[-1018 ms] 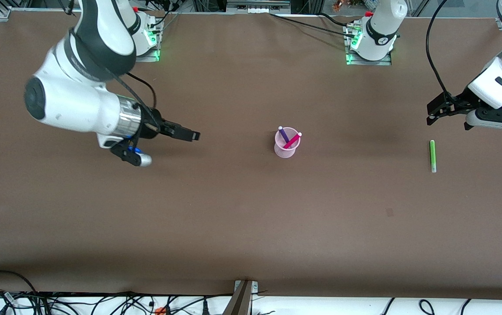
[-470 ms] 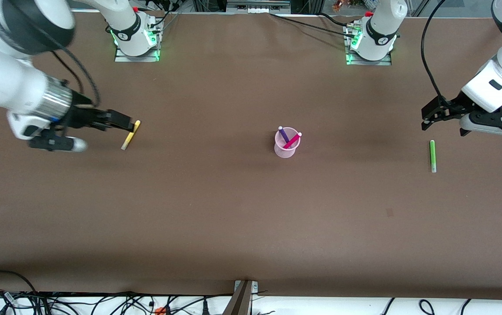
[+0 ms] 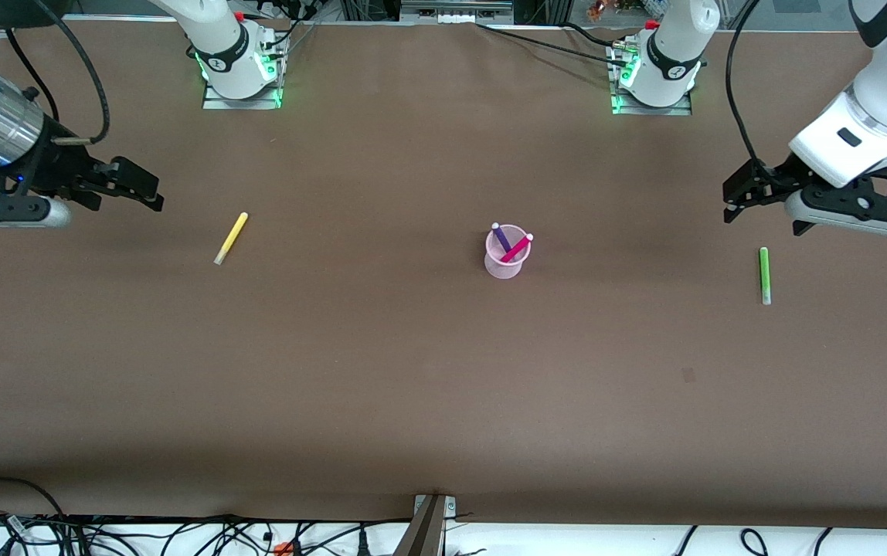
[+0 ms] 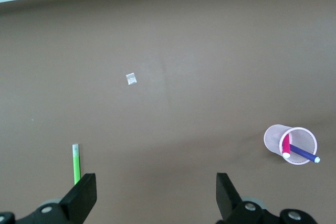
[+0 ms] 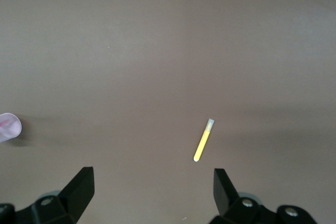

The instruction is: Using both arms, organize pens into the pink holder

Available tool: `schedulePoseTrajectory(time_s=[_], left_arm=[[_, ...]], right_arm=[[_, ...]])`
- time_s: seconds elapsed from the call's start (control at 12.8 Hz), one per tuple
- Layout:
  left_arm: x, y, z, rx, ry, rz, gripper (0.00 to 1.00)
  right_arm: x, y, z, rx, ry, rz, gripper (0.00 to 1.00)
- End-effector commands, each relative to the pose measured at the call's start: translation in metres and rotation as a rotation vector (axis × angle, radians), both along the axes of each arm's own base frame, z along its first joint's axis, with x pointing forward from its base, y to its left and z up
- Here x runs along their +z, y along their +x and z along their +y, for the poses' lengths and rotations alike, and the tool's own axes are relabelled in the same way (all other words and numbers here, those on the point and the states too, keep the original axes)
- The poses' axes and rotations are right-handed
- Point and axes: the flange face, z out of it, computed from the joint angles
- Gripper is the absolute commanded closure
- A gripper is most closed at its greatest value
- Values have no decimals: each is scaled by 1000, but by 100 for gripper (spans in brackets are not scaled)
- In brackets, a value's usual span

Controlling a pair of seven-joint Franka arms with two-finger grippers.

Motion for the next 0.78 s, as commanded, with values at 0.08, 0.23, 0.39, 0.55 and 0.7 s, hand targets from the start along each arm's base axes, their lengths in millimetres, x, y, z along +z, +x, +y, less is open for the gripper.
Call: schedulePoseTrajectory(time_s=[0.08, 0.23, 0.39, 0.55, 0.7], left_arm=[[4, 5, 2, 15, -8, 10, 0], [3, 5, 3, 17, -9, 18, 0], [3, 5, 3, 13, -7, 20, 0], [3, 4, 3, 15, -6, 23, 0], [3, 4, 3, 15, -6, 23, 0]], right_arm=[[17, -27, -16, 11, -36, 5, 0], [14, -31, -17, 30, -40, 31, 0], [18, -28, -15, 42, -40, 19, 0], [20, -25, -13, 44, -37, 13, 0], [19, -25, -13, 39, -38, 17, 0]])
